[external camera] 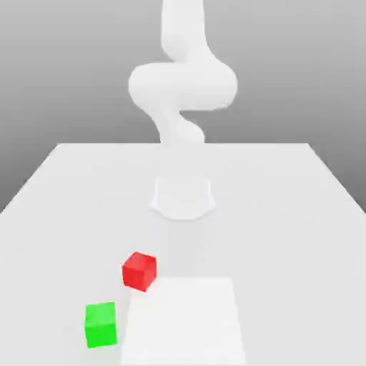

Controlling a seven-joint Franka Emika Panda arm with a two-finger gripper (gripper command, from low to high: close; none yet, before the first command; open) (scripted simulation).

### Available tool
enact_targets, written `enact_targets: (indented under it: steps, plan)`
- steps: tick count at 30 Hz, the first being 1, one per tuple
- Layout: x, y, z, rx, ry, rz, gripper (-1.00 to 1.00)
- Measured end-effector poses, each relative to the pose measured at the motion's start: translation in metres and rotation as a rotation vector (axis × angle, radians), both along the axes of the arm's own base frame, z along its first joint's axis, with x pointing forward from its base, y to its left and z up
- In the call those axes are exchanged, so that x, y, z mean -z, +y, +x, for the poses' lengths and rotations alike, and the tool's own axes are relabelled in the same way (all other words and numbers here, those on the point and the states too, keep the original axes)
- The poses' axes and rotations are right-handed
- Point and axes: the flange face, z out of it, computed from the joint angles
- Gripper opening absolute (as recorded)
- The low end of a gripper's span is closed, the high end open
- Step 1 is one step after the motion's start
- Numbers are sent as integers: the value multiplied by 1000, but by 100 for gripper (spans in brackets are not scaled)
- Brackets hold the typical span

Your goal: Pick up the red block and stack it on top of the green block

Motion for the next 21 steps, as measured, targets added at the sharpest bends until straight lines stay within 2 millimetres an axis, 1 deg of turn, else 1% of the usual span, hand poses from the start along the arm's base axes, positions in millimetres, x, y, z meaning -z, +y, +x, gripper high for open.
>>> enact_targets:
  steps: [2, 4, 7, 9, 12, 16, 18, 19, 21]
  plan:
    - [50, -9, 19, 35, 74, 6, 0]
    - [99, -19, 31, 70, 146, 15, 0]
    - [174, -35, 38, 123, 256, 34, 0]
    - [225, -46, 34, 161, 330, 49, 0]
    - [300, -60, 16, 221, 447, 78, 0]
    - [403, -74, -29, 308, 616, 129, 0]
    - [452, -78, -48, 342, 681, 150, 0]
    - [468, -79, -53, 351, 695, 155, 0]
    - [489, -79, -57, 355, 706, 157, 0]
